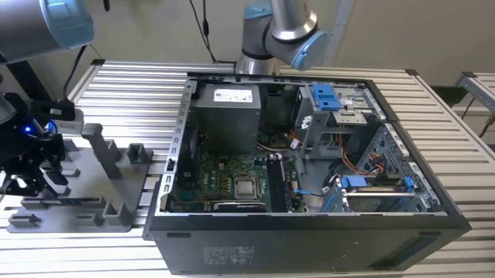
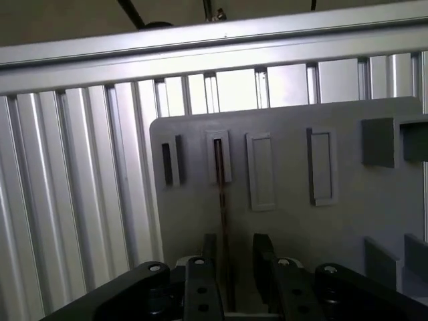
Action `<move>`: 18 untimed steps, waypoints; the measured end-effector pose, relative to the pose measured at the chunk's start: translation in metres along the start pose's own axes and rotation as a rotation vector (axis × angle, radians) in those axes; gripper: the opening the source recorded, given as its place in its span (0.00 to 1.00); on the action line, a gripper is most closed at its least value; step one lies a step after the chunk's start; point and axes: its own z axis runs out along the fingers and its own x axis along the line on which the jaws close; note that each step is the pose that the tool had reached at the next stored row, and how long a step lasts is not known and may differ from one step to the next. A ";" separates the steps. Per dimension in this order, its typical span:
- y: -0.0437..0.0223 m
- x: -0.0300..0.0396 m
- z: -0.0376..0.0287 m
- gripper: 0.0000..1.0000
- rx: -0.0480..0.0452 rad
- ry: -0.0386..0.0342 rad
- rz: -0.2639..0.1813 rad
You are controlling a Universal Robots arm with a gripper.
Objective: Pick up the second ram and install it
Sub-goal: 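Pick up the second ram and move it above second insertion slot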
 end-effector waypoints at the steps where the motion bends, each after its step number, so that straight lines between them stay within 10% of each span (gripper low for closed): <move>1: 0.0002 0.0004 0.0012 0.36 0.0002 -0.0002 -0.005; 18: 0.0029 0.0068 0.0193 0.36 0.0024 -0.0026 -0.076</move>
